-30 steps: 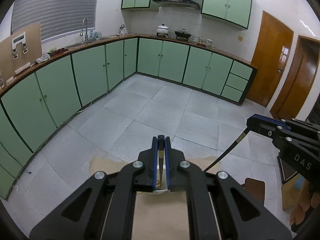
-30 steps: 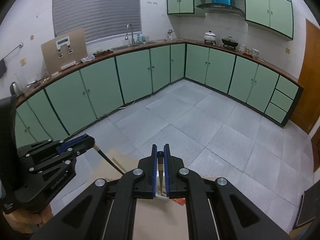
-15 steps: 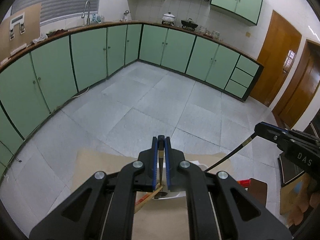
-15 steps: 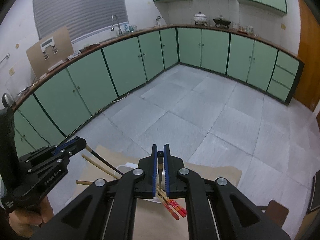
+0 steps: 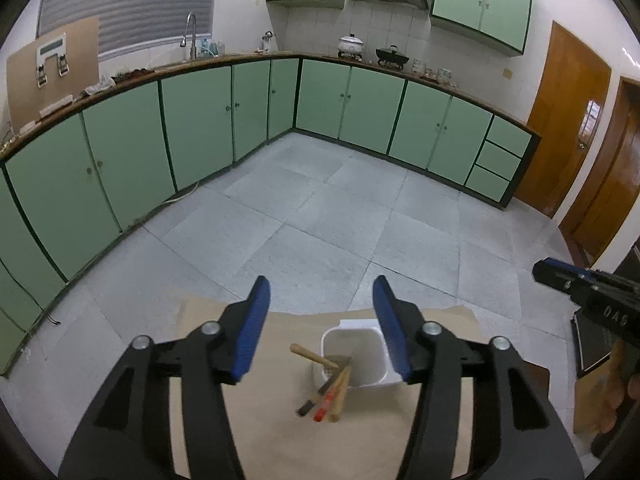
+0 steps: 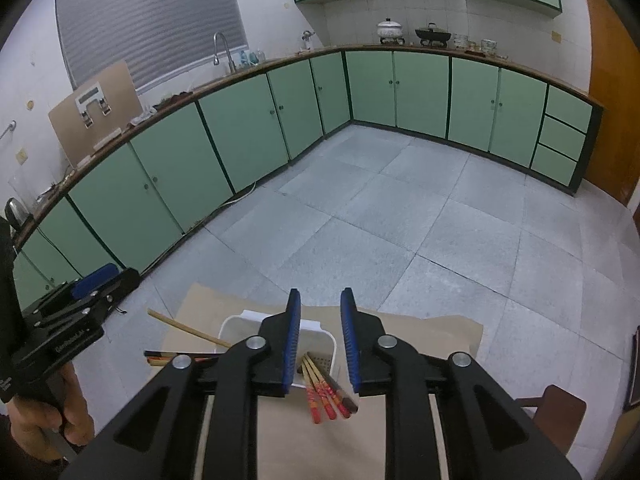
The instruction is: Organize utensils
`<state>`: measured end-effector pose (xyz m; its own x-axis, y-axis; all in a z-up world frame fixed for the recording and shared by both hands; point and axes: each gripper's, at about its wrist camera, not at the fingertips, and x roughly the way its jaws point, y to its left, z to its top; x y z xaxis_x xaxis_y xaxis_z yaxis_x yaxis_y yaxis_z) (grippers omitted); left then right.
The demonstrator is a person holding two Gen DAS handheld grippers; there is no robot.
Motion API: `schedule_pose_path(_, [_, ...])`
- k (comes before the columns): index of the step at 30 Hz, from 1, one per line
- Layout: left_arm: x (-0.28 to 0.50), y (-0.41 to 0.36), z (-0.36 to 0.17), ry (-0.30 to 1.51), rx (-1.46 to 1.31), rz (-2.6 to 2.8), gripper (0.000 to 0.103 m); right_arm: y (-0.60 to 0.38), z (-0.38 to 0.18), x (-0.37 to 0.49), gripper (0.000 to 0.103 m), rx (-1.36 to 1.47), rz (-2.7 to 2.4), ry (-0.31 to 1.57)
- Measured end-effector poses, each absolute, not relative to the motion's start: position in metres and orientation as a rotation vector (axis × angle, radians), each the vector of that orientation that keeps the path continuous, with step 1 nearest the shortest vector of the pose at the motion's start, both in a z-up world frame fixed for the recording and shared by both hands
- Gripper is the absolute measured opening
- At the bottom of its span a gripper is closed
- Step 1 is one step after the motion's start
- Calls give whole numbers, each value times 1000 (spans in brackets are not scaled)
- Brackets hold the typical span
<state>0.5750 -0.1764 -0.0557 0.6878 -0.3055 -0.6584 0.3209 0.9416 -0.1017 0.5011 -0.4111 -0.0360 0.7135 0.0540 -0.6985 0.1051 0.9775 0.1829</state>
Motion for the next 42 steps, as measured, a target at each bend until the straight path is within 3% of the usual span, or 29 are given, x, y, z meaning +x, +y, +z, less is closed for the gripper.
schedule_pose_path(2, [567, -173, -56, 727, 31, -344, 60, -409, -33, 494, 23, 213, -32, 762])
schedule_pose_path(6, [542, -160, -60, 705, 18, -318, 73, -394, -34, 467, 38, 164, -59, 706])
schedule_pose_path(8, [523, -155, -63, 674, 37, -302, 80, -384, -38, 447, 54, 129, -84, 663])
schedule_pose_path(10, [503, -149, -68, 644, 62, -293, 85, -372, -47, 423, 64, 103, -115, 612])
schedule_pose_path(15, [451, -135, -89, 591, 110, -290, 90, -350, -80, 389, 65, 79, -110, 608])
schedule_pose_path(25, [357, -104, -131, 616, 46, -293, 93, -342, -134, 295, 83, 173, -195, 554])
schedule_pose_path(32, [261, -73, -126, 559, 95, -229, 94, -302, -122, 187, 97, 87, -230, 490])
schedule_pose_path(42, [145, -39, -90, 477, 69, -160, 95, -249, -85, 93, 97, 52, -235, 463])
